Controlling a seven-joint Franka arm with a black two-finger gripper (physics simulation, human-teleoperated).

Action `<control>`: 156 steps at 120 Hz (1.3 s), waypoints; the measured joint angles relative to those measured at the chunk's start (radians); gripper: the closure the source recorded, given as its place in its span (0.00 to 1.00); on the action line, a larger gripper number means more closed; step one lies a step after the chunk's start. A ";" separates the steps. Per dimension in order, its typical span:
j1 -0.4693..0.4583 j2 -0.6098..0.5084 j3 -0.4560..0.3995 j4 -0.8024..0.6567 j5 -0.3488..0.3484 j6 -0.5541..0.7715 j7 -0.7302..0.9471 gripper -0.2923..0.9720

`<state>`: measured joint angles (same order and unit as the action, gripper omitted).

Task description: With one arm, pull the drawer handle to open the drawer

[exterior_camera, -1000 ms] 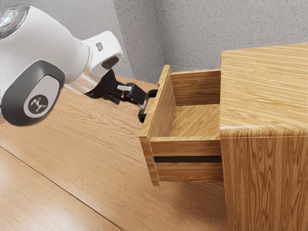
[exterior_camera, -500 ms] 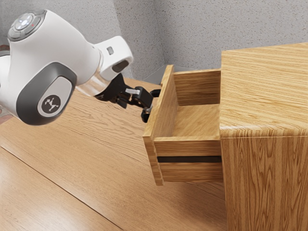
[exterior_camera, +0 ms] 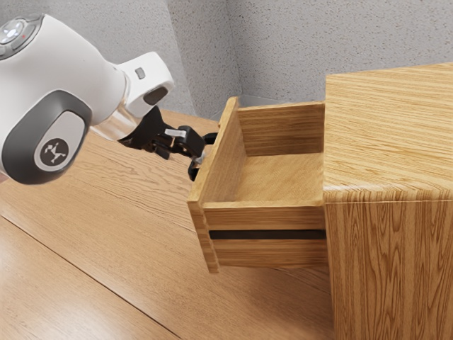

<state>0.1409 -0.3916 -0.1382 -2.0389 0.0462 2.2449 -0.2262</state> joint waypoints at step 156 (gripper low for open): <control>0.013 -0.032 -0.168 0.257 -0.002 -0.228 -0.031 0.30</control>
<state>0.1541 -0.4238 -0.3061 -1.7824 0.0444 2.0171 -0.2569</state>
